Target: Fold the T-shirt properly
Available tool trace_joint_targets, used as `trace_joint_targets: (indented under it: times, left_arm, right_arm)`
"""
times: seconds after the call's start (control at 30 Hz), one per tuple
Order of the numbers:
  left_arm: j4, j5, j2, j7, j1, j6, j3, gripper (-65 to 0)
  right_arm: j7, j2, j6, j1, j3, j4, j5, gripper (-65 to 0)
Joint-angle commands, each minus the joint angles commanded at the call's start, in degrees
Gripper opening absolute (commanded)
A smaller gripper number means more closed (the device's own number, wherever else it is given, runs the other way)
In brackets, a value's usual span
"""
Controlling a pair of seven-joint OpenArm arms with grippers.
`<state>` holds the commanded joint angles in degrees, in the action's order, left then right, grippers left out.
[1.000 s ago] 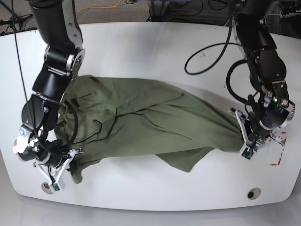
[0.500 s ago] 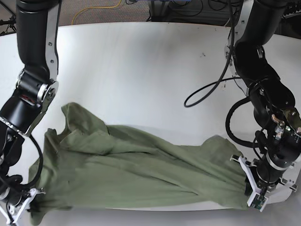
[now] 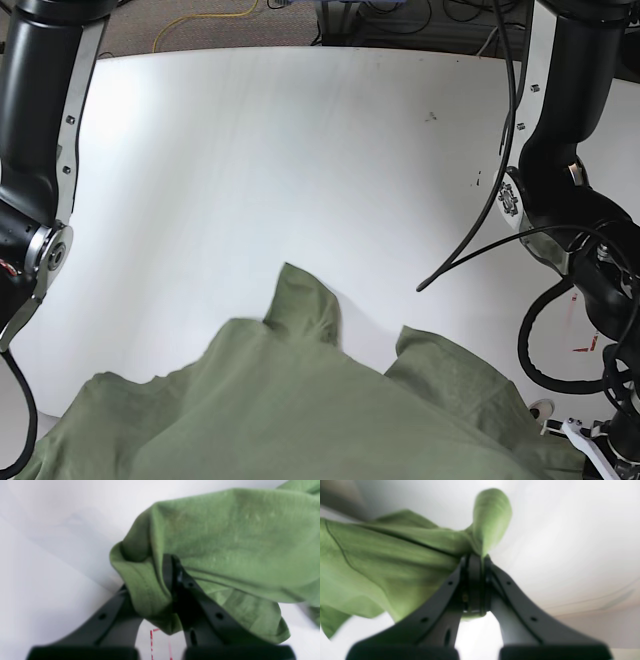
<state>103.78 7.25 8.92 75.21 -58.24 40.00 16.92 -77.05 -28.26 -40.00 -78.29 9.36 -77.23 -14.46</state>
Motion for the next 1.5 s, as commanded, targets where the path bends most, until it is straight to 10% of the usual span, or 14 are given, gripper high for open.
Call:
trace_joint_targets:
  times: [0.83, 1.5]
  left_arm:
    - [-1.14, 0.44, 4.04, -6.51, 18.46, 0.00, 0.26, -65.0]
    - [-3.16, 0.26, 3.87, -6.51, 4.40, 0.00, 0.18, -65.0]
  right_arm:
    - [-0.79, 0.09, 0.00, 11.34, 3.96, -0.09, 0.00, -65.0]
    - [-0.62, 0.18, 0.00, -3.25, -3.34, 6.68, 0.09, -65.0]
